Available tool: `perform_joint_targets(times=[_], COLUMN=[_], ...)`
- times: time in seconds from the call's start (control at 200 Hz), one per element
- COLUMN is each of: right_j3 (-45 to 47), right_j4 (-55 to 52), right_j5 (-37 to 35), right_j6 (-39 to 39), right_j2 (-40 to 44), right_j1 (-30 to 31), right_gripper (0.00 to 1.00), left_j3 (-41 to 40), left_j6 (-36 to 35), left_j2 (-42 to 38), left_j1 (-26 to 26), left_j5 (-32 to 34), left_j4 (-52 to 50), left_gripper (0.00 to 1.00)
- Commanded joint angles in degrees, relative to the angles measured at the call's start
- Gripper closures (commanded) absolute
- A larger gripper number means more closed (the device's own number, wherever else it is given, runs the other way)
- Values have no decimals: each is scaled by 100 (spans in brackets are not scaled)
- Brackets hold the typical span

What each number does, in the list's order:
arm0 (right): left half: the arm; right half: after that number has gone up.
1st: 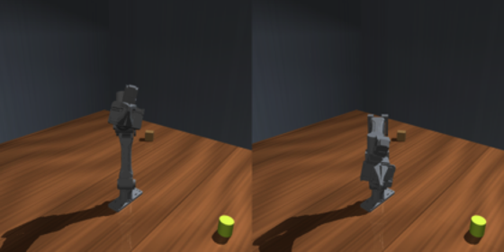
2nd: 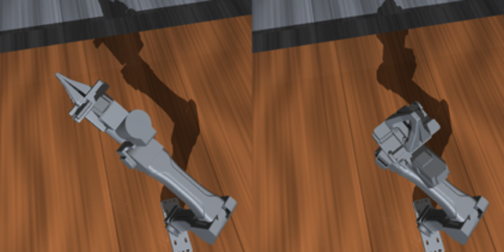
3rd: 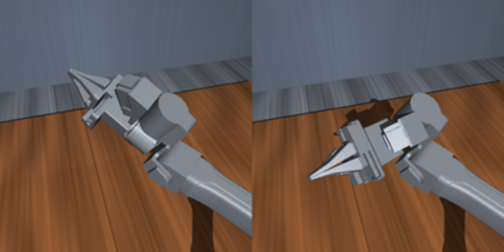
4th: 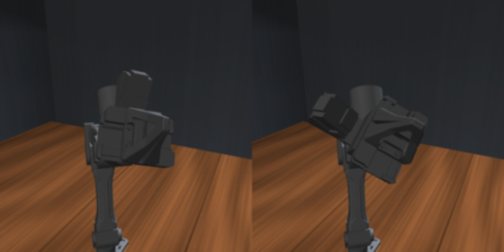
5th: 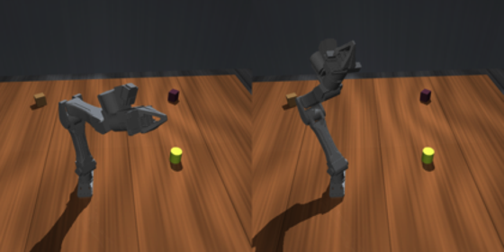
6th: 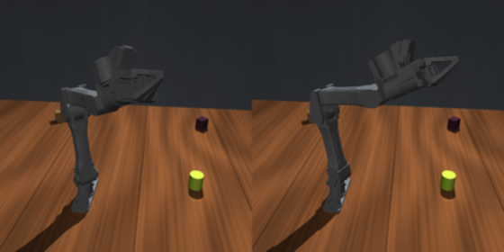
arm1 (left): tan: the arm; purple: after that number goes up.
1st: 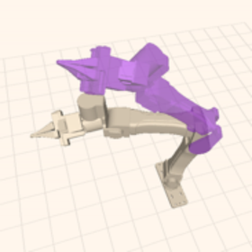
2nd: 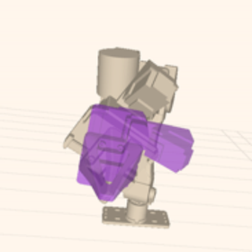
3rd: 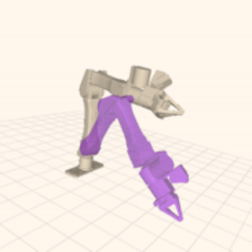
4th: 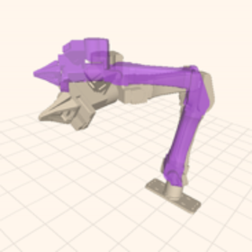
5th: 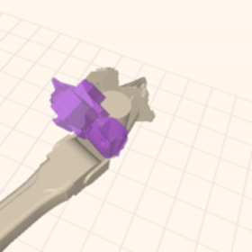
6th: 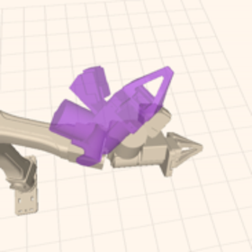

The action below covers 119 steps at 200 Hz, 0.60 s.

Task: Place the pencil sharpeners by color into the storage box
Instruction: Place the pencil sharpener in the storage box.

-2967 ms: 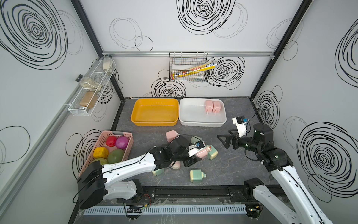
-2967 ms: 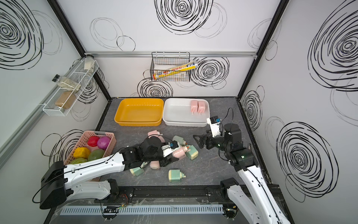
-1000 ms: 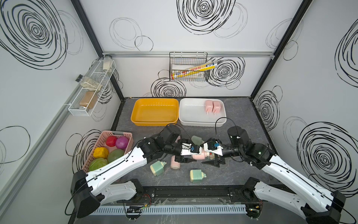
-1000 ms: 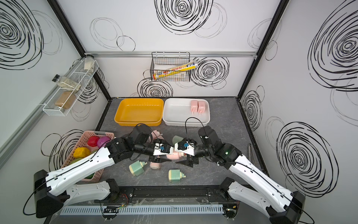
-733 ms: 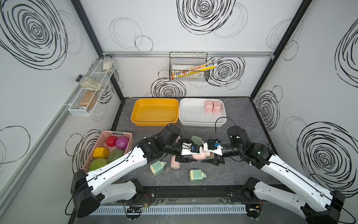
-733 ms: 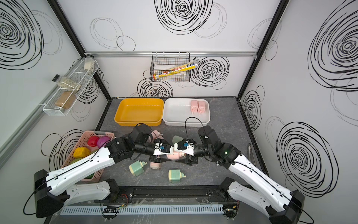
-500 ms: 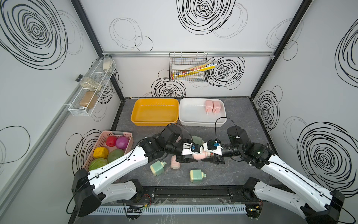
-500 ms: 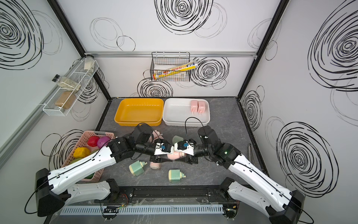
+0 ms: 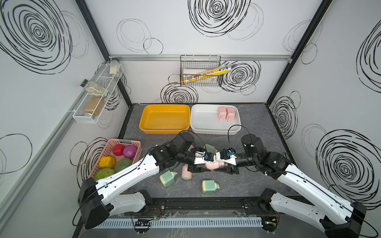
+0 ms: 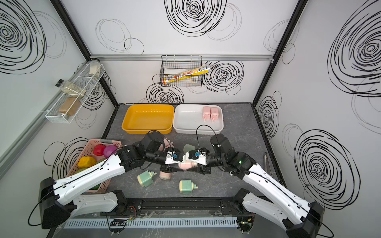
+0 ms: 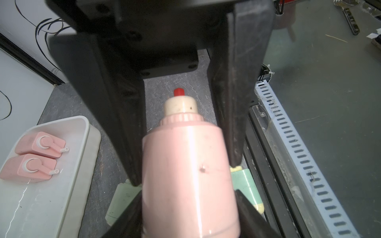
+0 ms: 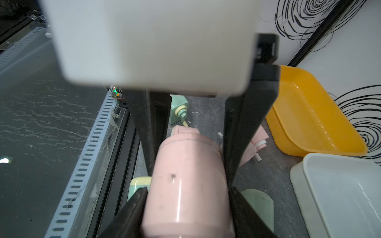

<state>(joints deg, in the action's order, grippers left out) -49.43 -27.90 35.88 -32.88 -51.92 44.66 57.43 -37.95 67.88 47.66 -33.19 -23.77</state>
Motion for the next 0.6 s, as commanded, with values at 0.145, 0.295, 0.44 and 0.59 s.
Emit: perform_joint_targets(times=[0.145,0.295,0.44,0.59], right_j3=[408,724,797,528], right_j4=[1189,2315,3380,3903], right_j5=[-1617,-2803,-3688,-3872], right_j6=[616,1303,2571,3815], right_j2=[232,207,-328,-1268], right_j1=[-166,-482,-948,-1611], right_gripper=[100,100,100,100], left_j3=[-660,-1154,-1213,-1251], left_j6=[1164,2245,3718,5081], left_j2=[-300,-400,-152,26], left_j1=[-979,-1418,-1677,-2002], left_j5=[13,677,2593,3820], left_j4=[2015,3338,4084,4123], left_gripper=[1,1,1,1])
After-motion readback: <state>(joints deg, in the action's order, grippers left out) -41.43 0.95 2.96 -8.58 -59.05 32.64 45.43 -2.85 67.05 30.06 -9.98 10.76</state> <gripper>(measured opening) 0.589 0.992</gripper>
